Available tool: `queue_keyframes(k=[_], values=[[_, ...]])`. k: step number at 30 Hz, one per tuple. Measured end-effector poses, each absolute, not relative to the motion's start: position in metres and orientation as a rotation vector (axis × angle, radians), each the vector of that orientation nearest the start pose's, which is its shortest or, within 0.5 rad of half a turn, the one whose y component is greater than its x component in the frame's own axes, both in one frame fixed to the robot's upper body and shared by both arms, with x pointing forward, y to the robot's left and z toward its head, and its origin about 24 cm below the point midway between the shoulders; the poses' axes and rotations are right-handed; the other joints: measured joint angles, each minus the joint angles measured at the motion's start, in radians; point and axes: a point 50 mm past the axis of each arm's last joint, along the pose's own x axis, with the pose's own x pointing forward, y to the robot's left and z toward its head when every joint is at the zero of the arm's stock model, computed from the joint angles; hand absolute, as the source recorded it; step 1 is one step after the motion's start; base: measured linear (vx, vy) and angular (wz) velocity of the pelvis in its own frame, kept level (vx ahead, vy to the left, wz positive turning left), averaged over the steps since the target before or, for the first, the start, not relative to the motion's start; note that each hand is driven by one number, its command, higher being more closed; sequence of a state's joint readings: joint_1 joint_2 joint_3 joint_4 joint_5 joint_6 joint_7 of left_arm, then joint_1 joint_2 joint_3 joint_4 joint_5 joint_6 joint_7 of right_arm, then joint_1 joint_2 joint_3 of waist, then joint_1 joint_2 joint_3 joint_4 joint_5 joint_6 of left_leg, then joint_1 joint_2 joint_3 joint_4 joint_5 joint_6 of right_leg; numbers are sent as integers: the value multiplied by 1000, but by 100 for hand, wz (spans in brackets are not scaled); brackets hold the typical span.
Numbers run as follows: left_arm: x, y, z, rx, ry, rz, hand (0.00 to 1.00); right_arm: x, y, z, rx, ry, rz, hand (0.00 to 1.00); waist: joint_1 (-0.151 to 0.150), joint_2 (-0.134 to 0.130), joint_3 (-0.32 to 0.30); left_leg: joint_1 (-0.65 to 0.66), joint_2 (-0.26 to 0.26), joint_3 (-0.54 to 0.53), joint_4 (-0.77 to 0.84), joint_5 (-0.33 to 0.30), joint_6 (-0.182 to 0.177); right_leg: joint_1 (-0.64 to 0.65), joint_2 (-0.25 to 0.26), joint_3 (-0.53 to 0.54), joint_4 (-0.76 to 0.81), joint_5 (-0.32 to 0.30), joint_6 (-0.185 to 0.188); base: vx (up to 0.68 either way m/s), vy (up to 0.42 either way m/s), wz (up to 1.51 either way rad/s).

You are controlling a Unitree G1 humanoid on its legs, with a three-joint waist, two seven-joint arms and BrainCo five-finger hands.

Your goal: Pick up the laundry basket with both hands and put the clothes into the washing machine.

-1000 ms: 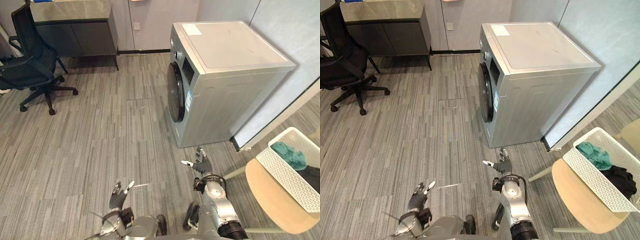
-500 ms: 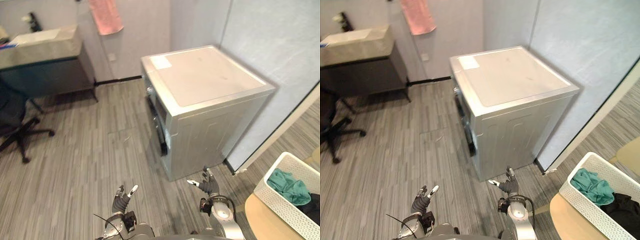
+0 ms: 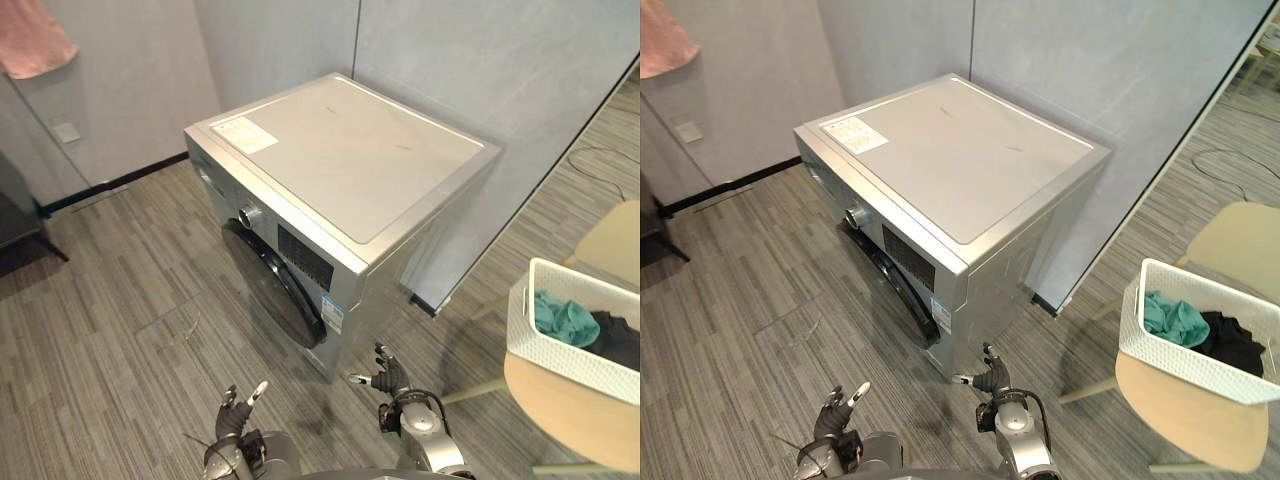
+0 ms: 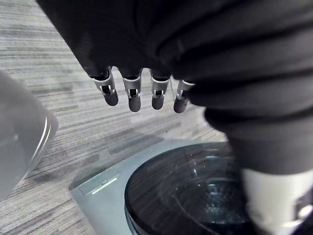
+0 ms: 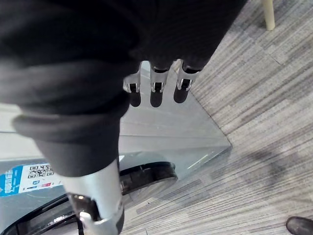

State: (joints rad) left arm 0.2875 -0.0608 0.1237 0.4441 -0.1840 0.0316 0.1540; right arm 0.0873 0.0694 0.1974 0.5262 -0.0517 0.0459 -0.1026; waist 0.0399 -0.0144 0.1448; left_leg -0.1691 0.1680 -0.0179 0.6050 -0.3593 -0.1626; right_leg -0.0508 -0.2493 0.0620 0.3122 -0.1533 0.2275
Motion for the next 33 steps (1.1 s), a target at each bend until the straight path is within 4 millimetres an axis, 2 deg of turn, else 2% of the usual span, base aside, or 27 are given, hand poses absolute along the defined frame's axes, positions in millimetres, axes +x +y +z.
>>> queue_keyframes(k=[1,2,3,4,5,6,7,8,9,10,11,13,15,16,17,19,21,23,24,25,26,27,29,31,32,33], values=[[126,177,-111,-212,755,401,0,183,-96,-93,-60,643,104,0,-1,-2,-1,6,-13,13,4,-7,12,-3,-16,7,5,4,-1,-6,258,-51],[127,174,-114,-202,767,378,0,177,-98,-96,-83,660,102,0,-4,-1,1,17,-37,41,1,-19,33,-21,-40,24,44,20,-23,-39,315,-40],[128,170,-117,-173,788,347,0,171,-97,-99,-94,676,109,0,-7,6,6,46,-56,65,-16,-25,46,-57,-58,23,114,48,-77,-47,380,-42],[127,170,-118,-158,795,340,0,168,-96,-101,-98,682,117,0,-9,7,7,61,-66,84,-30,-22,56,-77,-67,15,145,65,-104,-35,333,-55],[126,170,-119,-147,801,337,0,165,-91,-102,-124,687,153,0,-15,8,7,91,-77,122,-57,-9,82,-117,-87,-19,212,87,-148,0,211,-65],[123,174,-120,-134,808,345,0,163,-82,-101,-157,676,212,0,-22,0,14,120,-78,165,-77,-6,100,-173,-97,-71,372,50,-153,17,141,-64],[123,178,-120,-119,808,350,0,162,-77,-101,-168,670,244,0,-23,-14,16,134,-87,178,-83,-6,102,-188,-99,-115,443,22,-158,31,79,-62],[122,182,-119,-107,808,354,0,160,-70,-100,-181,661,294,0,-19,-30,13,149,-102,194,-82,-13,108,-195,-135,-215,464,23,-191,31,64,-63],[122,183,-119,-104,809,355,0,161,-67,-100,-193,656,315,0,-15,-28,10,153,-96,216,-94,-11,112,-195,-145,-275,432,42,-184,36,106,-79],[121,182,-120,-108,810,355,0,162,-64,-99,-216,642,343,0,-11,-2,8,155,-92,243,-127,8,123,-190,-144,-314,398,35,-183,20,52,-74],[122,183,-119,-107,806,359,0,166,-59,-96,-245,611,386,0,-17,-25,17,165,-95,270,-158,26,130,-196,-142,-341,466,-17,-143,13,-13,-54],[124,183,-118,-109,801,359,0,169,-50,-94,-273,583,456,0,-19,-45,18,169,-107,287,-146,27,132,-164,-122,-367,413,-74,-156,14,-60,-51],[123,178,-119,-143,805,366,0,173,-50,-94,-309,573,485,0,-16,-13,26,169,-86,305,-163,29,136,-130,-82,-362,323,-88,-143,-61,-2,-48],[123,176,-119,-167,800,378,0,174,-46,-93,-345,554,526,0,-13,-26,21,176,-82,326,-171,31,135,-118,-61,-341,327,-124,-126,-43,-73,-30],[123,176,-119,-174,798,388,0,177,-45,-91,-380,535,565,0,3,-10,23,180,-74,324,-156,33,132,-107,-29,-330,280,-121,-131,-1,-66,-28],[121,178,-118,-175,792,398,0,181,-41,-87,-404,501,600,0,9,20,23,152,-43,319,-145,43,135,-97,11,-331,231,-91,-143,-76,-50,-19],[122,182,-117,-172,776,415,0,186,-37,-83,-403,466,614,0,4,26,24,120,-49,287,-150,85,140,-109,12,-346,199,-64,-152,-88,-67,18],[129,181,-114,-174,757,408,0,190,-40,-81,-411,446,611,0,1,42,34,80,-44,265,-155,117,129,-112,17,-385,164,-39,-162,-82,-75,49],[135,179,-112,-176,742,400,0,190,-44,-82,-419,451,604,0,0,50,38,55,-29,280,-165,140,117,-109,6,-421,148,-27,-171,-90,-44,66],[138,179,-111,-175,735,396,0,190,-46,-83,-421,454,601,0,-1,48,40,40,-26,300,-171,152,120,-108,-3,-438,138,-25,-174,-121,-5,83],[143,176,-110,-170,727,387,0,190,-50,-83,-423,459,589,0,-4,50,45,44,0,379,-182,154,132,-89,-17,-487,119,-11,-185,-113,11,84],[144,173,-110,-166,727,376,0,192,-50,-81,-420,453,582,0,-6,55,47,46,48,448,-167,146,145,-76,-16,-513,113,-13,-196,-128,1,74],[143,170,-110,-162,733,363,0,195,-47,-76,-409,425,584,0,-1,47,52,42,90,426,-108,145,146,-74,-23,-514,114,-14,-196,-72,13,23],[132,165,-116,-158,775,348,0,196,-43,-72,-381,410,589,0,-4,44,54,52,112,311,-53,162,129,-69,-49,-502,115,-1,-174,-88,143,-2],[127,164,-119,-154,792,341,0,196,-43,-70,-362,410,596,0,-5,61,50,71,90,232,-85,173,62,-69,-58,-493,114,6,-150,-82,238,11],[128,161,-119,-150,793,326,0,195,-39,-69,-344,410,609,0,-7,65,50,83,53,209,-151,162,36,-66,-67,-487,100,25,-120,-82,266,41]])
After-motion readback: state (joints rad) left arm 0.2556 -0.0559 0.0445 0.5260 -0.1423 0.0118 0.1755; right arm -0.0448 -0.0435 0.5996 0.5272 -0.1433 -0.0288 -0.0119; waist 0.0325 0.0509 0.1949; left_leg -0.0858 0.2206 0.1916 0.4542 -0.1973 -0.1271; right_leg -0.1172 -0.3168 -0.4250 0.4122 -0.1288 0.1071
